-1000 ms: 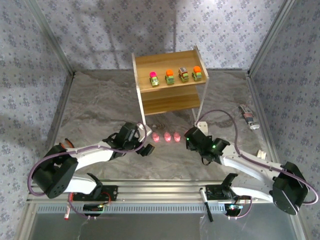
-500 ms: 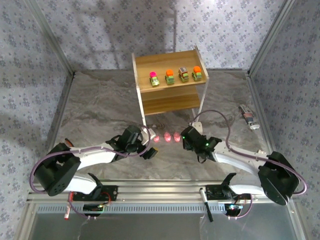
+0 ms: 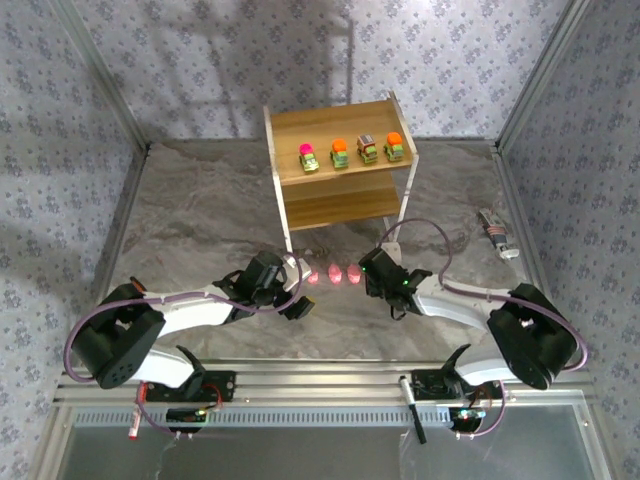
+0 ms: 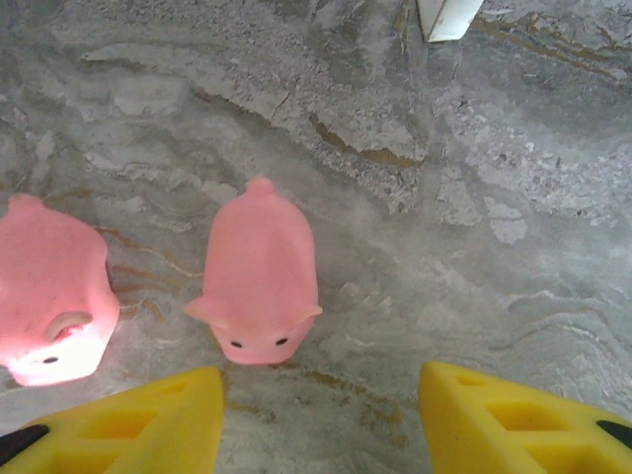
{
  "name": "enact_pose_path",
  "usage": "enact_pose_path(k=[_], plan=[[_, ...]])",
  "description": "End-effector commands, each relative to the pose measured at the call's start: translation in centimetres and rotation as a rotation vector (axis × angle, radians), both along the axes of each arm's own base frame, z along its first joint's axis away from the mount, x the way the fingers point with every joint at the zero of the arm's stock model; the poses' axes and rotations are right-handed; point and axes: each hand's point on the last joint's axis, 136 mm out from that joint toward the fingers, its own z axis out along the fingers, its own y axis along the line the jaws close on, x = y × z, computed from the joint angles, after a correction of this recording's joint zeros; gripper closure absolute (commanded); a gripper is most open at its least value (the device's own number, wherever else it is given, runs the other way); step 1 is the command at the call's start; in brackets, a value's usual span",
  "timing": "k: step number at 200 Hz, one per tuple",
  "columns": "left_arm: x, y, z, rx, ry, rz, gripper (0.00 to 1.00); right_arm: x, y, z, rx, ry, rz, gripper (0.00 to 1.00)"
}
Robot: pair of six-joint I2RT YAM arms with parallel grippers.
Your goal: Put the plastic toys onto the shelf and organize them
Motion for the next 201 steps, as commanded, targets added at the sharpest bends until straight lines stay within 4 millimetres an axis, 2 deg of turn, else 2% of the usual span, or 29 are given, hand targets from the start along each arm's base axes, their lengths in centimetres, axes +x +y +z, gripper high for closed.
enact_pose_path(k=[1,55,155,201], plan=[[0.6,-0.7,1.1,-0.016,-0.038,-0.01,0.0,1.0,0.6,0.3,0.007,-0.027,-0.004,0.44],[0.7,-0.6,1.1,-0.012,-0.042,-0.006,0.0,1.7,1.1,-0.1,0.013,-0.04,-0.007,0.46],[0.8,-0.6,1.2,-0.012,-0.051,-0.001,0.0,2.6,0.8,-1.1,-0.026,-0.069,-0.043,0.49],[0.7,-0.6,1.2,-0.012,-0.049,-0.004,0.0,3.0,1.4,-1.4,-0.033,-0.074,-0.038,0.51]])
